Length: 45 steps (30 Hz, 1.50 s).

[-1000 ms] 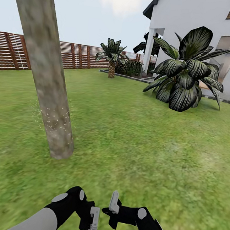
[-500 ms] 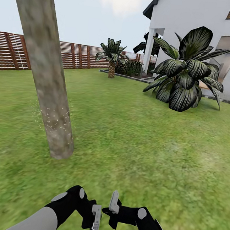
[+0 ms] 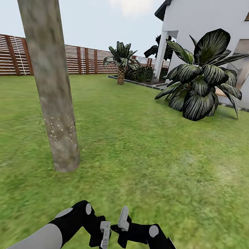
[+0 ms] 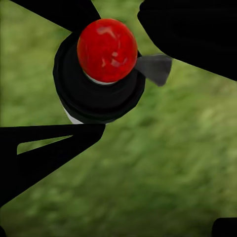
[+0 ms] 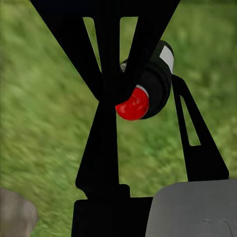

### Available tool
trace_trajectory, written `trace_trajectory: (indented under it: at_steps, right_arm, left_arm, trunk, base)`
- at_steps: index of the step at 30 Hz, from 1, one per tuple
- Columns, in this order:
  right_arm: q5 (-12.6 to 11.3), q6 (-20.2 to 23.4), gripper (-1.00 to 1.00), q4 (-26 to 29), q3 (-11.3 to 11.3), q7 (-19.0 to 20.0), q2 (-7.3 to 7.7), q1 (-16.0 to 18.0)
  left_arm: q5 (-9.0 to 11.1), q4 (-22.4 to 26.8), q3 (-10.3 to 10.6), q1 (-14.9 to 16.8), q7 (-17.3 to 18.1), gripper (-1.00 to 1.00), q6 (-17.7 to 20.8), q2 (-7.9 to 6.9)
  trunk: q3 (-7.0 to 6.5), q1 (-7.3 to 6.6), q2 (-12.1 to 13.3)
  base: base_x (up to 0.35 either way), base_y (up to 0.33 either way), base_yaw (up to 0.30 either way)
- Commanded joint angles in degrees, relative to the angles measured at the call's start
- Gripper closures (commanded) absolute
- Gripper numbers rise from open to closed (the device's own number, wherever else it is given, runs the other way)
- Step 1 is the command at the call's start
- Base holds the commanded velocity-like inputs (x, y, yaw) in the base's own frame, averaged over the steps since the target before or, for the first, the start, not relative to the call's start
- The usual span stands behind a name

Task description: In the garden, pick up the pesticide atomizer on the floor and spray pesticide onto both trees until each tree trunk is fully covered.

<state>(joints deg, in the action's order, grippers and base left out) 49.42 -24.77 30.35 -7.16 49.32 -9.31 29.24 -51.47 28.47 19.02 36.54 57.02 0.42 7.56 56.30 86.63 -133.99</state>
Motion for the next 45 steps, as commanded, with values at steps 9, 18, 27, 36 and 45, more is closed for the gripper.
trace_trajectory:
  at_steps: [9, 18, 27, 36, 45]
  right_arm:
    - [0.41, -0.21, 1.0, 0.06, -0.48, 0.36, -0.09, 0.03]
    - [0.41, -0.2, 1.0, 0.0, -0.48, 0.37, -0.06, 0.03]
    - [0.41, -0.27, -1.0, -0.23, -0.77, 0.34, 0.26, 0.03]
    - [0.5, -0.4, -1.0, -1.5, -14.05, -14.83, 3.05, -0.26]
    - [0.7, -0.48, -1.0, -1.48, -48.91, -16.56, 8.15, -3.41]
  left_arm:
    - [-0.41, -0.06, -0.02, 0.1, -0.28, 1.0, 0.42, -0.45]
    - [-1.09, -0.15, 0.11, 0.05, -0.42, 1.0, 0.74, -7.69]
    - [-0.88, -0.9, 0.02, -0.7, -0.48, 1.0, 0.6, -19.7]
    - [17.27, -3.42, -17.96, -5.12, -25.08, 1.0, -0.01, -20.81]
    - [48.37, -15.46, -21.62, -12.26, -47.65, 1.0, -16.69, -19.96]
  trunk:
    - [0.05, -0.01, -0.02]
    - [0.05, -0.01, -0.02]
    - [0.05, -0.01, -0.02]
    - [0.05, -0.01, -0.02]
    - [0.05, -0.01, -0.02]
  base:
    - [0.0, 0.0, 0.0]
    - [0.0, 0.0, 0.0]
    - [0.0, 0.0, 0.0]
    - [0.0, 0.0, 0.0]
    - [0.0, 0.0, 0.0]
